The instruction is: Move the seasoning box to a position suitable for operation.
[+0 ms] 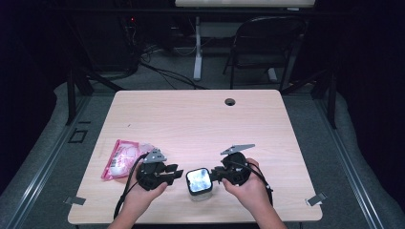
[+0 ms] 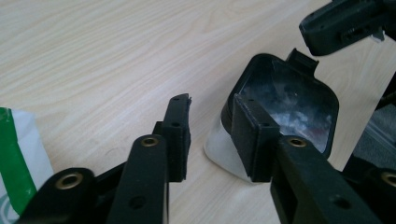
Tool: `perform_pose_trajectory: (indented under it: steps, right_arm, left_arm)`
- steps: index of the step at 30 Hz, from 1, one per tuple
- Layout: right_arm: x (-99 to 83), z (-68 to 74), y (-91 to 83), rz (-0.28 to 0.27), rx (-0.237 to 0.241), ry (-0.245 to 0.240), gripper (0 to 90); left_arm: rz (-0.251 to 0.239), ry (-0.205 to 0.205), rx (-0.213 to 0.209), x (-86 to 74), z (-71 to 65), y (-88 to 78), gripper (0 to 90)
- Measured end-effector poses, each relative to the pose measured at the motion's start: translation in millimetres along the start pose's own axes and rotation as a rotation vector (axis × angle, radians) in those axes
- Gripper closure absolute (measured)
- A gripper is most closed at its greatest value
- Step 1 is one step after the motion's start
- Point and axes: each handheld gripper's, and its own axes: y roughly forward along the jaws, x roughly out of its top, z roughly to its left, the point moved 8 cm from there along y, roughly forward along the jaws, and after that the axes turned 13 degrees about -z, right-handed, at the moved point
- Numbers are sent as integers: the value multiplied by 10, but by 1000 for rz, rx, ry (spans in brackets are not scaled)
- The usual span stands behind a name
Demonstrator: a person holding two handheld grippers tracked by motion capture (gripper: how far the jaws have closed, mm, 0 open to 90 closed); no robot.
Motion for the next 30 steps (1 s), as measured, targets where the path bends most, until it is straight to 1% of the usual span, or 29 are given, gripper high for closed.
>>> perform_pose_trajectory:
  steps: [1,2,3,6,7,8,9,10,12,14,15,18,24,30]
  right_arm:
    - [-2,0,3,1,1,-2,824]
    - [-7,1,6,4,4,-3,833]
    - [-8,6,8,4,8,1,835]
    - [-8,-4,8,8,11,3,852]
    - [-8,-4,8,8,11,3,852]
    - [-17,-5,12,15,16,11,852]
    - [-21,-7,13,18,20,12,853]
    - [-26,-10,18,21,21,14,853]
    - [-32,-7,29,18,21,21,853]
    - [-40,-2,32,24,28,21,853]
    - [-44,-2,32,27,29,21,853]
    - [-45,-6,32,26,29,27,857]
    - [-48,-14,28,31,33,30,865]
    - [-51,-14,25,29,29,29,865]
  left_arm:
    - [0,0,0,0,0,0,700]
    - [21,4,-49,-21,-37,1,718]
    - [34,12,-60,-34,-50,1,733]
    - [75,50,-57,-89,-74,24,802]
    - [75,50,-57,-89,-74,24,819]
    - [95,64,-61,-115,-90,35,835]
    - [95,64,-61,-115,-90,35,847]
    - [110,80,-83,-136,-123,45,862]
    - [124,89,-93,-153,-144,52,875]
    - [126,89,-100,-158,-155,57,878]
    - [136,90,-117,-168,-175,56,878]
    - [145,97,-115,-179,-184,56,876]
    - [157,107,-118,-199,-202,59,832]
    - [160,110,-124,-207,-210,61,845]
